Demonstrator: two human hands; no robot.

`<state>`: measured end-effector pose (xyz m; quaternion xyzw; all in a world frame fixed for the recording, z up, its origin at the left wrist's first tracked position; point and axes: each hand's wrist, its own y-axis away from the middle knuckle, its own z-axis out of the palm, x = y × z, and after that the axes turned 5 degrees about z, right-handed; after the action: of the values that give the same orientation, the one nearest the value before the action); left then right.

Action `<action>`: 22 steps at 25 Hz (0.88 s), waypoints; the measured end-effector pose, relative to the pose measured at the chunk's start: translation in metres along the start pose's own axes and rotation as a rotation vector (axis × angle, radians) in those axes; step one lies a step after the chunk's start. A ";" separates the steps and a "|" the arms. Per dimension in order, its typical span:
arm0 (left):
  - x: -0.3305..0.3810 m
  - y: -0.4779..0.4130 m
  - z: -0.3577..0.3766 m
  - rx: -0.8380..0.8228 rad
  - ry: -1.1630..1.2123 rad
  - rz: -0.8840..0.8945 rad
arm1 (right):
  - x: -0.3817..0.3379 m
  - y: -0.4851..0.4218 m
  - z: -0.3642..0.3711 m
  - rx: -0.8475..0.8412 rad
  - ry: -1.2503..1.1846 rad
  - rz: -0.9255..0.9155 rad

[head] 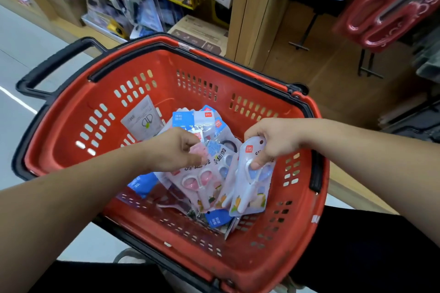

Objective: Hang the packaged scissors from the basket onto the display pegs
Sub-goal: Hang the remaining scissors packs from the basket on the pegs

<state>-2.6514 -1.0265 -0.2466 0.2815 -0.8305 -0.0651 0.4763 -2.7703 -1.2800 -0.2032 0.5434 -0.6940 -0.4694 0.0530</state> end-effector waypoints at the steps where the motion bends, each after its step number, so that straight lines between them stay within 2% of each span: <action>1: 0.004 0.000 0.001 0.063 0.076 0.034 | -0.004 0.005 -0.003 0.032 -0.007 -0.019; 6: 0.033 -0.002 0.005 0.303 0.258 0.203 | -0.040 0.016 -0.008 0.284 -0.089 -0.172; 9: 0.050 -0.002 -0.003 0.516 0.401 0.205 | -0.054 0.023 -0.005 0.444 -0.139 -0.225; 11: 0.054 -0.001 -0.011 0.562 0.524 0.164 | -0.054 0.027 -0.005 0.515 -0.216 -0.229; 13: 0.057 0.003 -0.016 0.460 0.725 0.155 | -0.052 0.030 -0.008 0.567 -0.257 -0.208; 18: 0.070 0.012 -0.007 0.148 0.828 0.134 | -0.047 0.035 -0.019 0.619 -0.456 -0.135; 20: 0.071 0.012 -0.007 0.070 0.908 0.108 | -0.046 0.038 -0.024 0.638 -0.570 -0.146; 22: 0.073 0.010 -0.008 0.072 0.866 0.106 | -0.044 0.040 -0.026 0.652 -0.556 -0.147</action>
<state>-2.6770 -1.0554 -0.1839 0.2562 -0.5692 0.1121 0.7732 -2.7649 -1.2615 -0.1413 0.4325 -0.7533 -0.3569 -0.3438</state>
